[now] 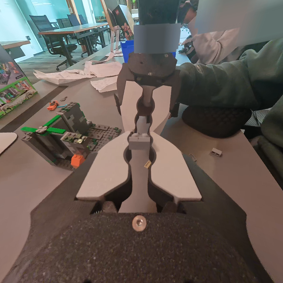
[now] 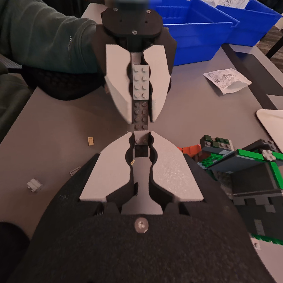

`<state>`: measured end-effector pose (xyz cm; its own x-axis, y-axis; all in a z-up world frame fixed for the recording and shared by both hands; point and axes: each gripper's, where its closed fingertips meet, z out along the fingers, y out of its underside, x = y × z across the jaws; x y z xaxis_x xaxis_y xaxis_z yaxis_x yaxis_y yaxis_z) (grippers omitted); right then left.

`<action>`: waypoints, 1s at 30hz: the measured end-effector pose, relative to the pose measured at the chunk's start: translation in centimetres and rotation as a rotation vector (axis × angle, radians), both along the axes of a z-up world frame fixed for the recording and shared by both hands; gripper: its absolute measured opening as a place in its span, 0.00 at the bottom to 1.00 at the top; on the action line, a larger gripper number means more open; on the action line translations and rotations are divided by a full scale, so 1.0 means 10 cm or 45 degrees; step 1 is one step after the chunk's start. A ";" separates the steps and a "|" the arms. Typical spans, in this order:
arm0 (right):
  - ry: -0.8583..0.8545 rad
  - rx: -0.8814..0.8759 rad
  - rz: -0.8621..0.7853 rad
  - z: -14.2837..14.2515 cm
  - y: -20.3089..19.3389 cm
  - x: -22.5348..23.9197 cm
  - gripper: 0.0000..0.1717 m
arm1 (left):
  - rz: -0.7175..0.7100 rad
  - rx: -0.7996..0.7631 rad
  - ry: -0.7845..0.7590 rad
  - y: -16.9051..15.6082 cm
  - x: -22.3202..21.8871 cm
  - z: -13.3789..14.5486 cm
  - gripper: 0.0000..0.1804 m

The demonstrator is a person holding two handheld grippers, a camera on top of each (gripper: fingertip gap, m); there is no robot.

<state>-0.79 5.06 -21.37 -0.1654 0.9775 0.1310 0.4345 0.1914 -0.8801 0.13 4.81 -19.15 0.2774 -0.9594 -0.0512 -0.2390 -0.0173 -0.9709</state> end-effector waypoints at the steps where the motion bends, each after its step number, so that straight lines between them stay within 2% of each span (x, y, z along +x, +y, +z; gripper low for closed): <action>1: -0.007 0.011 0.001 -0.01 0.00 0.00 0.10 | -0.005 -0.003 0.015 -0.01 0.00 -0.01 0.10; 7: 0.012 -0.036 0.102 0.00 -0.13 0.02 0.10 | -0.093 0.065 0.156 -0.14 -0.02 -0.07 0.10; 12: -0.059 -0.134 0.204 -0.14 -0.25 0.08 0.10 | -0.143 0.145 0.322 -0.24 0.04 -0.22 0.10; 21: -0.080 -0.324 0.333 -0.17 -0.42 0.16 0.10 | -0.231 0.230 0.373 -0.38 0.11 -0.25 0.10; 27: -0.096 -0.350 0.307 -0.17 -0.40 0.15 0.10 | -0.215 0.239 0.386 -0.36 0.09 -0.26 0.10; 30: -0.138 -0.224 0.217 -0.23 -0.30 0.09 0.10 | -0.154 0.213 0.429 -0.27 0.04 -0.31 0.10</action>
